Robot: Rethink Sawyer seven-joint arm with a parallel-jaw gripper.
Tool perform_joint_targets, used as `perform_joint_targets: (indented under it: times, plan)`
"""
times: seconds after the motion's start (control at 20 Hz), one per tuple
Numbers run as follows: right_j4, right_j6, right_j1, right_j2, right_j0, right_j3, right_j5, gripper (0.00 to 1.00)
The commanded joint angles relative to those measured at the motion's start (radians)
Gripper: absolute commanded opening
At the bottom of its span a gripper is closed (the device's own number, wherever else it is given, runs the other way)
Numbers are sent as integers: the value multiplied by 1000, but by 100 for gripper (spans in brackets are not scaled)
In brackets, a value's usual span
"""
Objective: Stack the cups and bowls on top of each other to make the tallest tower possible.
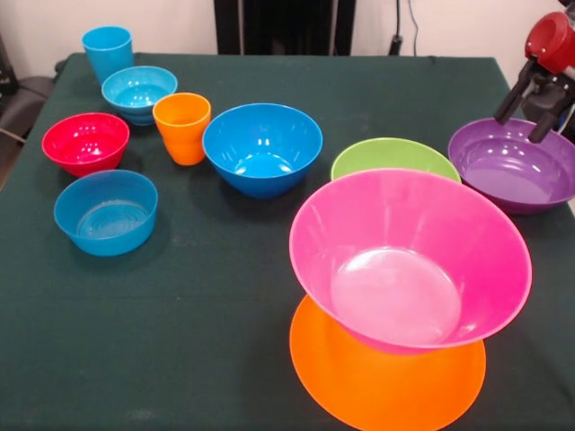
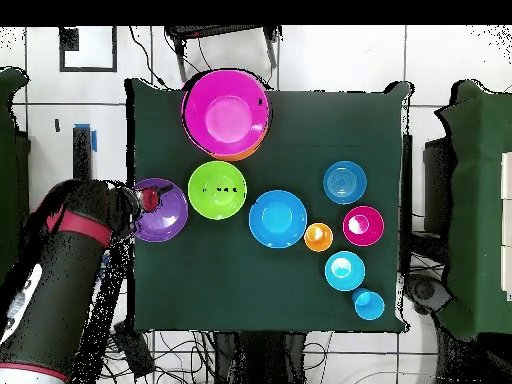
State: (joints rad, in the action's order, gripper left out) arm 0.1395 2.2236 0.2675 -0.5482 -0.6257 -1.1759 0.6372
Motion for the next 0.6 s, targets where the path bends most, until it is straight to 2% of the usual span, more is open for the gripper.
perform_joint_targets:
  times: [0.05, 0.3, 0.6]
  plan:
    - [-68, 332, -106, 67, -34, -120, -94, 100]
    - [-91, 327, -102, 77, -29, -127, -100, 100]
    - [-108, 317, -93, 83, -26, -102, -53, 100]
